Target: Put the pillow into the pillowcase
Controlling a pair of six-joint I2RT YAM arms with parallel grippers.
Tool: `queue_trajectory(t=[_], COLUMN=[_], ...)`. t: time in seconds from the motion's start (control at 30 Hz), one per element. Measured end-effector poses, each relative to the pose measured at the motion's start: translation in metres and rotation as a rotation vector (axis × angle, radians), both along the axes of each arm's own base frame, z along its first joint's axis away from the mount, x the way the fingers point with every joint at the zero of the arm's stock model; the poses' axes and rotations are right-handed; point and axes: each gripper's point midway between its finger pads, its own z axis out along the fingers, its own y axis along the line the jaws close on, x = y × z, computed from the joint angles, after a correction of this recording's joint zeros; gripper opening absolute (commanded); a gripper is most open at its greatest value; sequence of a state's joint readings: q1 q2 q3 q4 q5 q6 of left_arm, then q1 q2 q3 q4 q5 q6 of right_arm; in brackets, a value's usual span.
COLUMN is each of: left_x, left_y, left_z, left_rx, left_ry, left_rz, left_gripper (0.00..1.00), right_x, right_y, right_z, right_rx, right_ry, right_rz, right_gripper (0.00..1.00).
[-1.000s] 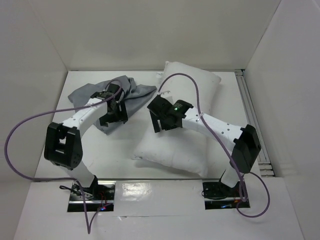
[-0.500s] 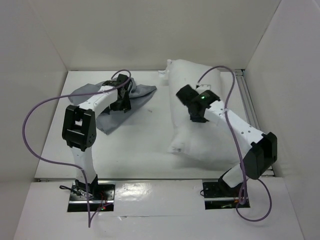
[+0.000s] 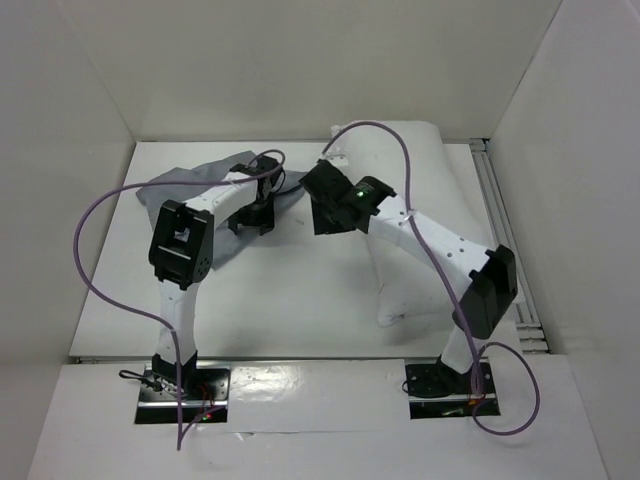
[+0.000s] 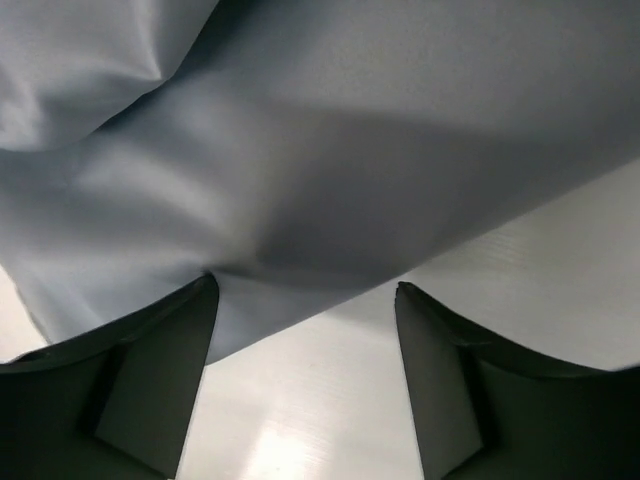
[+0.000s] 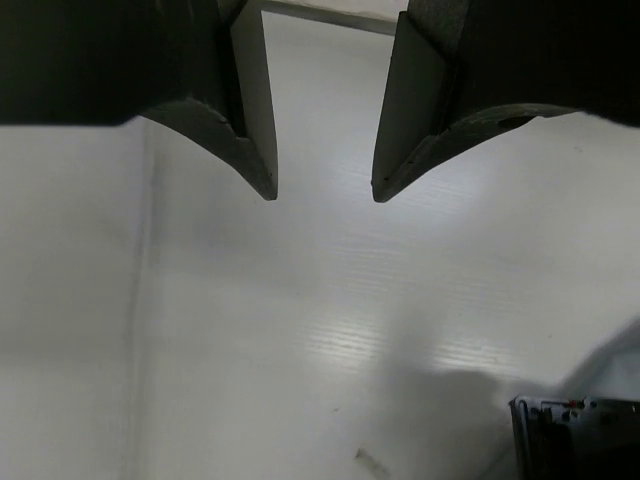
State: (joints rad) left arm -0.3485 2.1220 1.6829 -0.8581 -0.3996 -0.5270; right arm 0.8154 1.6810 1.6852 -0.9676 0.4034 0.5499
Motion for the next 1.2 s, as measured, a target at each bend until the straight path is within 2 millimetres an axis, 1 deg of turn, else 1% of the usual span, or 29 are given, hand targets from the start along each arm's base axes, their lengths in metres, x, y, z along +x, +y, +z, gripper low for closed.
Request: queue_trajectory(t=[0.03, 0.07, 0.1, 0.17, 0.23, 0.33, 0.4, 0.43, 0.47, 0.53, 0.57, 0.6, 0.67, 0.7, 0.73, 0.77, 0.8, 0.83, 0.87, 0.9, 0.93, 0.97, 1.0, 1.03, 1.07, 1.1, 1.13, 1.17, 1.2], left_x=[0.001, 0.002, 0.004, 0.006, 0.01, 0.02, 0.026, 0.025, 0.024, 0.019, 0.018, 0.019, 0.032, 0.04, 0.051, 0.062, 0.073, 0.083, 0.096, 0.105, 0.114, 0.118, 0.115, 0.106, 0.09, 0.073, 0.057, 0.043, 0.031], left_y=[0.0, 0.0, -0.001, 0.001, 0.001, -0.002, -0.006, -0.008, -0.01, -0.013, -0.012, -0.007, 0.014, 0.027, 0.045, 0.061, 0.078, 0.092, 0.105, 0.112, 0.119, 0.123, 0.125, 0.125, 0.123, 0.121, 0.119, 0.118, 0.117], left_z=[-0.003, -0.005, -0.008, -0.009, -0.006, 0.01, 0.026, 0.035, 0.046, 0.075, 0.092, 0.114, 0.159, 0.176, 0.193, 0.202, 0.207, 0.207, 0.199, 0.191, 0.177, 0.158, 0.135, 0.113, 0.093, 0.079, 0.071, 0.068, 0.071], left_rx=[0.004, 0.006, 0.008, 0.025, 0.033, 0.022, -0.016, -0.044, -0.079, -0.192, -0.252, -0.318, -0.423, -0.448, -0.462, -0.463, -0.456, -0.448, -0.443, -0.443, -0.442, -0.439, -0.434, -0.428, -0.424, -0.418, -0.412, -0.407, -0.403], left_ry=[0.008, 0.011, 0.016, 0.03, 0.032, 0.009, -0.016, -0.025, -0.035, -0.061, -0.082, -0.118, -0.226, -0.277, -0.334, -0.379, -0.412, -0.429, -0.427, -0.416, -0.398, -0.365, -0.315, -0.255, -0.188, -0.129, -0.088, -0.062, -0.051], left_rz=[-0.003, -0.004, -0.003, -0.022, -0.021, -0.027, -0.042, -0.048, -0.052, -0.056, -0.052, -0.042, 0.001, 0.028, 0.059, 0.086, 0.114, 0.136, 0.164, 0.189, 0.21, 0.228, 0.244, 0.262, 0.277, 0.289, 0.299, 0.305, 0.31], left_gripper=[0.68, 0.33, 0.01, 0.0, 0.0, 0.0, 0.0, 0.0, 0.0, 0.0, 0.0, 0.0, 0.0, 0.0, 0.11, 0.33, 0.57, 0.78, 0.82, 0.83, 0.83, 0.83, 0.83, 0.81, 0.8, 0.76, 0.76, 0.74, 0.74], right_x=[0.0, 0.0, -0.002, -0.004, -0.005, -0.002, 0.002, 0.005, 0.007, 0.014, 0.017, 0.018, 0.02, 0.021, 0.021, 0.021, 0.022, 0.023, 0.023, 0.023, 0.024, 0.023, 0.022, 0.022, 0.022, 0.021, 0.021, 0.02, 0.018], right_y=[0.008, 0.015, 0.019, 0.021, 0.02, 0.015, 0.005, -0.001, -0.007, -0.016, -0.019, -0.021, -0.02, -0.018, -0.016, -0.014, -0.012, -0.011, -0.009, -0.007, -0.007, -0.005, -0.004, -0.002, 0.0, 0.004, 0.008, 0.013, 0.02], right_z=[-0.009, -0.019, -0.028, -0.038, -0.04, -0.034, -0.028, -0.025, -0.022, -0.016, -0.014, -0.014, -0.015, -0.016, -0.017, -0.019, -0.021, -0.024, -0.027, -0.029, -0.031, -0.033, -0.033, -0.033, -0.033, -0.033, -0.033, -0.034, -0.036], right_rx=[0.007, 0.012, 0.011, 0.007, 0.006, 0.019, 0.028, 0.034, 0.039, 0.052, 0.056, 0.06, 0.067, 0.07, 0.073, 0.073, 0.073, 0.073, 0.071, 0.071, 0.07, 0.072, 0.078, 0.085, 0.094, 0.107, 0.118, 0.129, 0.136], right_ry=[0.017, 0.036, 0.054, 0.077, 0.079, 0.06, 0.047, 0.039, 0.032, 0.014, 0.008, 0.009, 0.01, 0.012, 0.016, 0.021, 0.025, 0.032, 0.039, 0.044, 0.049, 0.054, 0.058, 0.059, 0.058, 0.06, 0.061, 0.062, 0.067], right_rz=[0.019, 0.034, 0.048, 0.06, 0.062, 0.059, 0.042, 0.03, 0.018, -0.004, -0.012, -0.013, -0.006, 0.001, 0.011, 0.019, 0.025, 0.03, 0.037, 0.042, 0.045, 0.048, 0.053, 0.058, 0.063, 0.073, 0.081, 0.095, 0.112], right_gripper=[0.5, 0.5, 0.51, 0.51, 0.52, 0.52, 0.52, 0.52, 0.52, 0.52, 0.52, 0.52, 0.52, 0.52, 0.55, 0.58, 0.64, 0.66, 0.68, 0.68, 0.68, 0.68, 0.68, 0.68, 0.68, 0.68, 0.68, 0.68, 0.72])
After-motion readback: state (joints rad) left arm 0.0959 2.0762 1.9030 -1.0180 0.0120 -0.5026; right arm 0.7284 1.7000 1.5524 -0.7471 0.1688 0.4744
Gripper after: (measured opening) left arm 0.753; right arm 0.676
